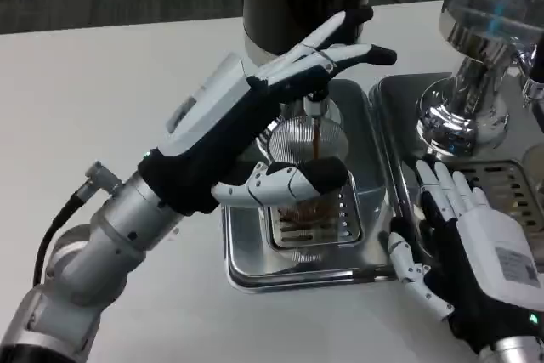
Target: Grasp the cup under the faucet to collect the drink, then remove the cup.
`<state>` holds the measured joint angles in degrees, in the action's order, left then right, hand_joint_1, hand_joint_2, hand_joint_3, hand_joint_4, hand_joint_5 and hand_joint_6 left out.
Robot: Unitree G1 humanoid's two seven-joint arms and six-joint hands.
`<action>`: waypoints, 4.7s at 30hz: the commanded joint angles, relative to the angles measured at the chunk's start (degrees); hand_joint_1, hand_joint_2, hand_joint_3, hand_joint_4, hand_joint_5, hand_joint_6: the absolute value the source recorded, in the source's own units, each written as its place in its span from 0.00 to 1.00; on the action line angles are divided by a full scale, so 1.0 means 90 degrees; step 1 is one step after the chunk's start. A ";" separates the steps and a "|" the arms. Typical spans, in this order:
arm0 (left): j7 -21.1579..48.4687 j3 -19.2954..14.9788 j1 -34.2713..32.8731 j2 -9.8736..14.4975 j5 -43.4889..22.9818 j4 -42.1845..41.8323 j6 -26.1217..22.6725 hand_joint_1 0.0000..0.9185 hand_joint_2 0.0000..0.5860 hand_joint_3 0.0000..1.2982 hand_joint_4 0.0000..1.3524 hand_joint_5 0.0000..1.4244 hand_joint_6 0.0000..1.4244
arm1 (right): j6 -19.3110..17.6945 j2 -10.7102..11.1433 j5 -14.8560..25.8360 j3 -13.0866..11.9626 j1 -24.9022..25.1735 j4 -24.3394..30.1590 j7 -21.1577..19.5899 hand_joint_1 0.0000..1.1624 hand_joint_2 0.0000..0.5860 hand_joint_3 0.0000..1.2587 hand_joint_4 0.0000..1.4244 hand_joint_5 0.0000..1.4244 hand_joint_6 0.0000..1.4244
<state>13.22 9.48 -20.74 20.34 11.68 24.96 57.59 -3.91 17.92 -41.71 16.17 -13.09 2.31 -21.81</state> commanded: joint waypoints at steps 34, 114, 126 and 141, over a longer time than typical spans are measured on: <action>0.0101 0.0096 0.0161 0.0143 0.0047 -0.0070 -0.0090 0.00 0.30 0.21 0.02 0.17 0.13 | 0.0131 -0.0709 0.2103 -0.0437 0.2413 -0.1902 0.2037 0.45 0.34 0.00 0.00 0.00 0.00; -0.1408 -0.1066 0.2527 0.0704 0.0893 0.0306 -0.1674 0.00 0.30 0.10 0.00 0.00 0.00 | 0.0690 -0.1006 0.1956 -0.0390 0.2764 -0.1833 0.2014 0.45 0.35 0.00 0.00 0.00 0.00; -0.1376 -0.1007 0.2493 0.0700 0.0881 0.0357 -0.1693 0.00 0.30 0.13 0.00 0.01 0.00 | 0.0596 -0.0896 0.1983 -0.0394 0.2503 -0.1616 0.1986 0.46 0.35 0.00 0.00 0.00 0.00; -0.1298 -0.0982 0.2514 0.0776 0.0793 0.0374 -0.1673 0.00 0.29 0.13 0.00 0.01 0.00 | 0.0411 -0.0854 0.2119 -0.0334 0.2273 -0.1217 0.2227 0.47 0.34 0.00 0.00 0.00 0.00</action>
<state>0.78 0.47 1.96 26.49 19.58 27.74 42.91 1.06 10.68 -23.30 13.04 7.72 -9.98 -2.12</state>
